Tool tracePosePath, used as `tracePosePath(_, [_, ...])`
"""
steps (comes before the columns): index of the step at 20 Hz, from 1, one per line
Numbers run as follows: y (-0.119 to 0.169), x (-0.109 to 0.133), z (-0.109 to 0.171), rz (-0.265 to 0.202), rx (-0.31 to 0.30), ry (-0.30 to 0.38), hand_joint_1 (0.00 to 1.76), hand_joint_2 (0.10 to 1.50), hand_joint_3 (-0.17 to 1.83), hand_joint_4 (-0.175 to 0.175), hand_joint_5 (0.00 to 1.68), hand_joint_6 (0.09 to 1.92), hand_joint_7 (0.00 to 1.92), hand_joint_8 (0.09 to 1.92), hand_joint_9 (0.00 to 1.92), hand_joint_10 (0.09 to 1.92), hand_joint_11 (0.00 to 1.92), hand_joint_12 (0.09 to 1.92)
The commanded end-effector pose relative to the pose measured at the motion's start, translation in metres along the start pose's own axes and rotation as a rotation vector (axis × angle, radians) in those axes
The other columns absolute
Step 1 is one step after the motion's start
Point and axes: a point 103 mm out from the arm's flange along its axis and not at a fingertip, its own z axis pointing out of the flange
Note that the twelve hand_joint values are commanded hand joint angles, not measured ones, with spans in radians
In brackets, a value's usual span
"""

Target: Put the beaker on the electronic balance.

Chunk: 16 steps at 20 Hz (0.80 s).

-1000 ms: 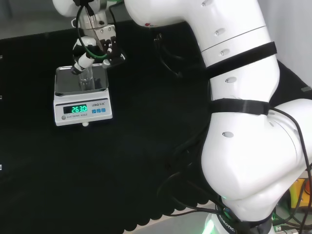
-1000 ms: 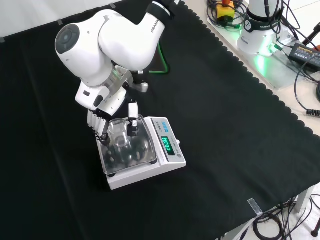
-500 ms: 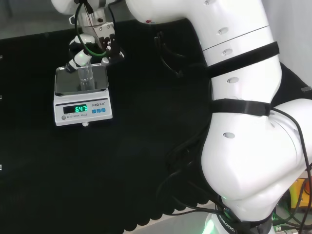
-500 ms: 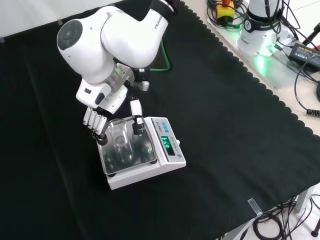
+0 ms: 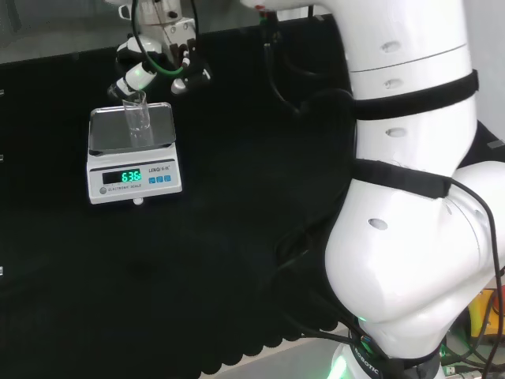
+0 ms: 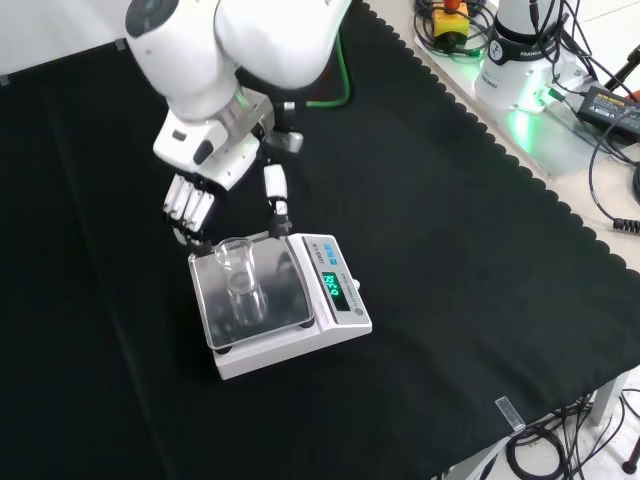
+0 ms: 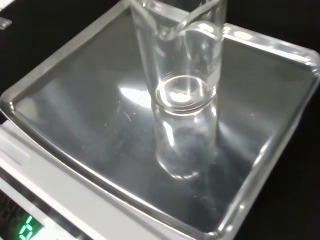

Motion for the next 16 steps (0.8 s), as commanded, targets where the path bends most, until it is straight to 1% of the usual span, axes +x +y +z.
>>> tracePosePath(1, [-0.046,-0.023,-0.027,0.045,-0.069,-0.021,0.45,0.86,-0.08,-0.079,0.37,0.74,0.45,0.87,0.40,0.85,0.44,1.40])
tracePosePath(5, [-0.072,-0.032,-0.027,0.076,-0.069,-0.016,0.49,0.88,-0.07,-0.081,0.38,0.73,0.46,0.87,0.43,0.84,0.47,1.38])
tracePosePath(9, [-0.094,-0.038,-0.024,0.093,-0.065,-0.006,0.52,0.90,-0.06,-0.081,0.39,0.73,0.46,0.86,0.45,0.83,0.49,1.37])
tracePosePath(12, [-0.105,-0.043,-0.020,0.104,-0.062,0.003,0.53,0.91,-0.06,-0.082,0.39,0.72,0.47,0.86,0.47,0.82,0.51,1.36])
tracePosePath(16, [-0.115,-0.045,-0.017,0.106,-0.058,0.017,0.54,0.91,-0.06,-0.083,0.39,0.72,0.47,0.86,0.48,0.81,0.51,1.36])
